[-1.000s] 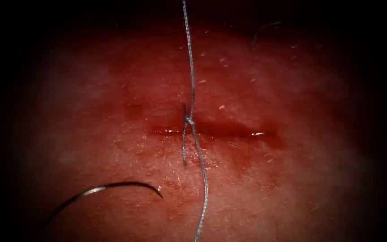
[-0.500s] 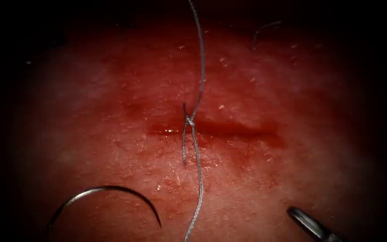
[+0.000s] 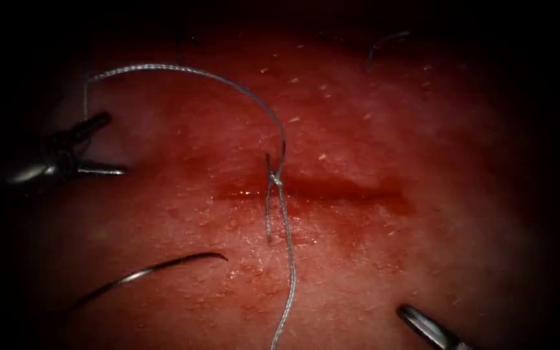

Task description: Wound Closure

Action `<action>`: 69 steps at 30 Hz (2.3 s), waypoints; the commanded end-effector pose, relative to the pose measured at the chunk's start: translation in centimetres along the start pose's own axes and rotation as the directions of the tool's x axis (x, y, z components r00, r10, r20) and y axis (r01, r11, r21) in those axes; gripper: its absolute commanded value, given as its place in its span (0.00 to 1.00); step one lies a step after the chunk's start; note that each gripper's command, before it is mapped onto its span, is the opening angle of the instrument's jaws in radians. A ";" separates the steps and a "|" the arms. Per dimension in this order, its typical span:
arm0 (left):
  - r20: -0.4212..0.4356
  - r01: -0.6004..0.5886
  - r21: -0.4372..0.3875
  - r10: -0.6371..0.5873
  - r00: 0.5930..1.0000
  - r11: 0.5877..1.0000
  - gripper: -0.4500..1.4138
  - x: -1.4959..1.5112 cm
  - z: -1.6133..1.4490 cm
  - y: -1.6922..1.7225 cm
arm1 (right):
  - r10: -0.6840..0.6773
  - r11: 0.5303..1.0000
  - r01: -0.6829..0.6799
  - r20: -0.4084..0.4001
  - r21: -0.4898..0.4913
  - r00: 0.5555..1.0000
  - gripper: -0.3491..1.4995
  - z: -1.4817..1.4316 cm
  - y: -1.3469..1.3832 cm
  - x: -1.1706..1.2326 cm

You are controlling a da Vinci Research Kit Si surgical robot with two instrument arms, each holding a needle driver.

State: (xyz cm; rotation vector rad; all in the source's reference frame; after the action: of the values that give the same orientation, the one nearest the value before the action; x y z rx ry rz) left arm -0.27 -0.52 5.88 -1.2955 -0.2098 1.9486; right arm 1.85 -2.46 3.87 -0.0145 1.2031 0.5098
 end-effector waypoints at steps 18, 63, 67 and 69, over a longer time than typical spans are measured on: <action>-0.106 -0.143 0.279 0.178 0.978 0.950 0.85 0.88 -1.98 0.86 | -0.014 1.000 0.014 -0.001 -0.005 1.000 0.41 0.11 -0.13 -0.17; 0.085 0.455 -0.295 -0.451 0.889 0.840 0.69 1.55 1.82 0.34 | -0.008 1.000 0.008 0.000 -0.022 1.000 0.26 0.32 -0.31 -0.25; 0.126 0.488 -0.391 -0.480 0.868 0.780 0.63 1.65 1.97 0.37 | -0.009 1.000 0.009 0.002 -0.020 1.000 0.24 0.32 -0.31 -0.26; 0.121 0.495 -0.373 -0.488 0.864 0.785 0.51 1.67 2.01 0.33 | -0.009 1.000 0.009 0.002 -0.021 1.000 0.24 0.32 -0.32 -0.26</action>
State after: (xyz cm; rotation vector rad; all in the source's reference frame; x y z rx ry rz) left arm -2.38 0.91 5.43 -1.2979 -0.9017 1.5013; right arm 2.15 -2.68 4.10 -0.0404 1.1959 0.5142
